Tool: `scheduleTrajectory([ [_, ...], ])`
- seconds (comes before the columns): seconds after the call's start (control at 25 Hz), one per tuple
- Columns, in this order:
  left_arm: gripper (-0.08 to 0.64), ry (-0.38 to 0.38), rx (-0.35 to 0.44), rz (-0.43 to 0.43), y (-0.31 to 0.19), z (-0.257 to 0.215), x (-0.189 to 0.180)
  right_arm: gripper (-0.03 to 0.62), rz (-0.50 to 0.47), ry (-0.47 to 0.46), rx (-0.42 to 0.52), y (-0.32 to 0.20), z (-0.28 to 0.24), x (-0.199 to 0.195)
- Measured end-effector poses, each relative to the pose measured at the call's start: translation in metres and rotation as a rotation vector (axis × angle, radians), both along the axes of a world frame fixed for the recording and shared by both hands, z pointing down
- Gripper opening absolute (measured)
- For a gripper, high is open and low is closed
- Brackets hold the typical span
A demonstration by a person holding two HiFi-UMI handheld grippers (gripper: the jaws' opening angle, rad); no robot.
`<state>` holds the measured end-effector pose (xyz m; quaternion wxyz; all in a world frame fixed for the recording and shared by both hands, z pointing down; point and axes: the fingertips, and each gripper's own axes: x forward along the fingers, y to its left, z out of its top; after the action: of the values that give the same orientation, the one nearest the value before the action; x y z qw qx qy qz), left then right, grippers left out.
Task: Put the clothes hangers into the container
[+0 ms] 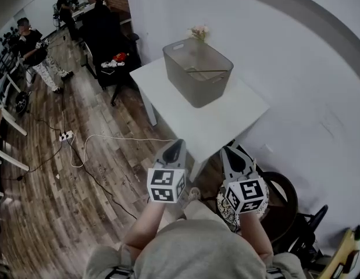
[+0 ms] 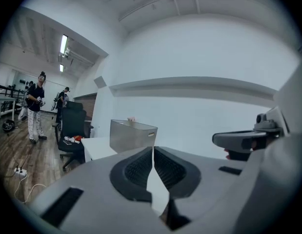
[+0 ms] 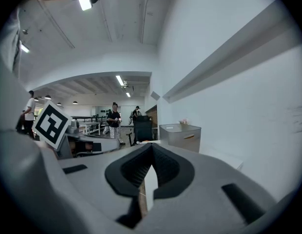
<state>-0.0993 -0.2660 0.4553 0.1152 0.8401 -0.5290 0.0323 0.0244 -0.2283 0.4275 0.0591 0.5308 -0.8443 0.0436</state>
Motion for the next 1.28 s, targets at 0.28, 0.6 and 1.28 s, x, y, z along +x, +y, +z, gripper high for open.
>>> scheduleTrajectory([
  [0.28,0.014,-0.012,-0.004,-0.014,0.056,0.002,-0.013,0.0,-0.023,0.003,0.0,0.042,0.002,-0.011],
  [0.6,0.015,-0.011,-0.004,-0.022,0.098,0.006,-0.024,0.0,-0.035,0.005,0.004,0.075,0.006,-0.021],
  [1.28,0.015,-0.006,-0.007,-0.036,0.105,0.006,-0.026,0.0,-0.039,-0.022,0.009,0.08,0.006,-0.019],
])
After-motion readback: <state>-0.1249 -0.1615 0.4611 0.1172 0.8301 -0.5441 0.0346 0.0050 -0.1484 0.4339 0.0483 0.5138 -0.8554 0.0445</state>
